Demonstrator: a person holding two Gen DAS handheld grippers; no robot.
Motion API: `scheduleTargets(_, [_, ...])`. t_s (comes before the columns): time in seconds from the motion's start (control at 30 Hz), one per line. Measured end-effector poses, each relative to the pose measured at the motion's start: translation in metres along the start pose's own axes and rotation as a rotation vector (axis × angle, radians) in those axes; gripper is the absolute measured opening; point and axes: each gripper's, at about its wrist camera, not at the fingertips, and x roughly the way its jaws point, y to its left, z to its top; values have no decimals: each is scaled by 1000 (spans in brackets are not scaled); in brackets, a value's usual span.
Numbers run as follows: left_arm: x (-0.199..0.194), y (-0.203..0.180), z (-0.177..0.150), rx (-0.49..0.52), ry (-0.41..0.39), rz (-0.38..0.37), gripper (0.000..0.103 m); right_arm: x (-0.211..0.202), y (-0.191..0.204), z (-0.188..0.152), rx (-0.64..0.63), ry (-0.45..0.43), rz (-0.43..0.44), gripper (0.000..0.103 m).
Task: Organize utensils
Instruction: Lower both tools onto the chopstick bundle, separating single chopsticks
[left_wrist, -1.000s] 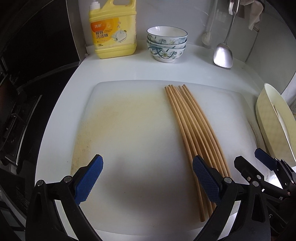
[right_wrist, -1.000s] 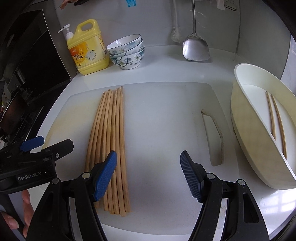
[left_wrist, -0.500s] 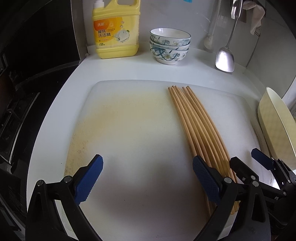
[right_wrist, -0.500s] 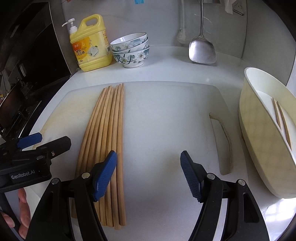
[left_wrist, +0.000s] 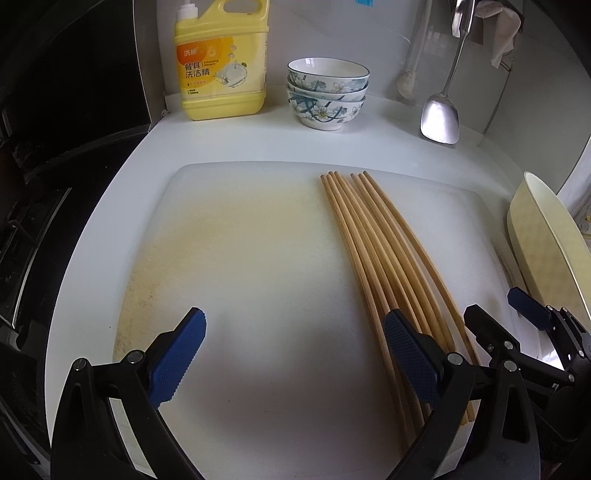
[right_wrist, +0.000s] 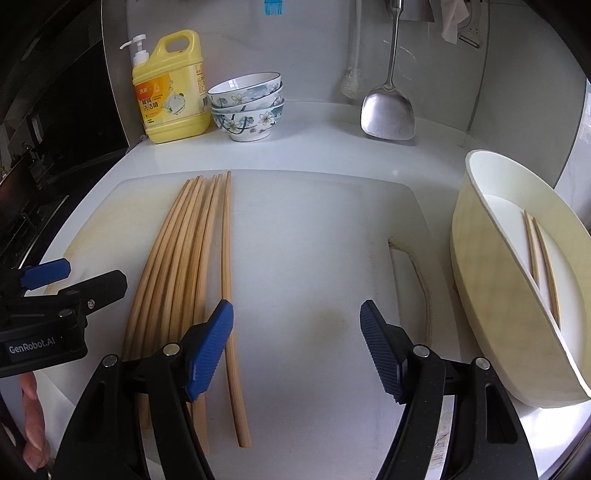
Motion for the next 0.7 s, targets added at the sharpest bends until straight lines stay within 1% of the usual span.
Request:
scheduleTargets(0.13, [5,-5,-2,10,9,17,96,2,2,-1,-7,0,0,68])
scheduleTargets(0.2, [10,-6,-3,17,31,23,96,2,1,-1,0,1,7,68])
scheduleTargets(0.5, [10,-4,-5,10,13,31,98,3,0,0,-11,1,-9,68])
scheduleTargets(0.57, [9,-2,-5,8,3,49,98,3,-2,0,-8,-3,-14,68])
scheduleTargets(0.63, [10,1,-4,12,10,92,97,2,-4,1,-4,-6,-20,68])
scheduleTargets(0.67, [13,5,-4,12,23,100,97,1,-4,1,-1,-9,-20,68])
scheduleTargets(0.7, [12,9,-4,-2,23,83,97,0,-5,2,1,-10,-14,68])
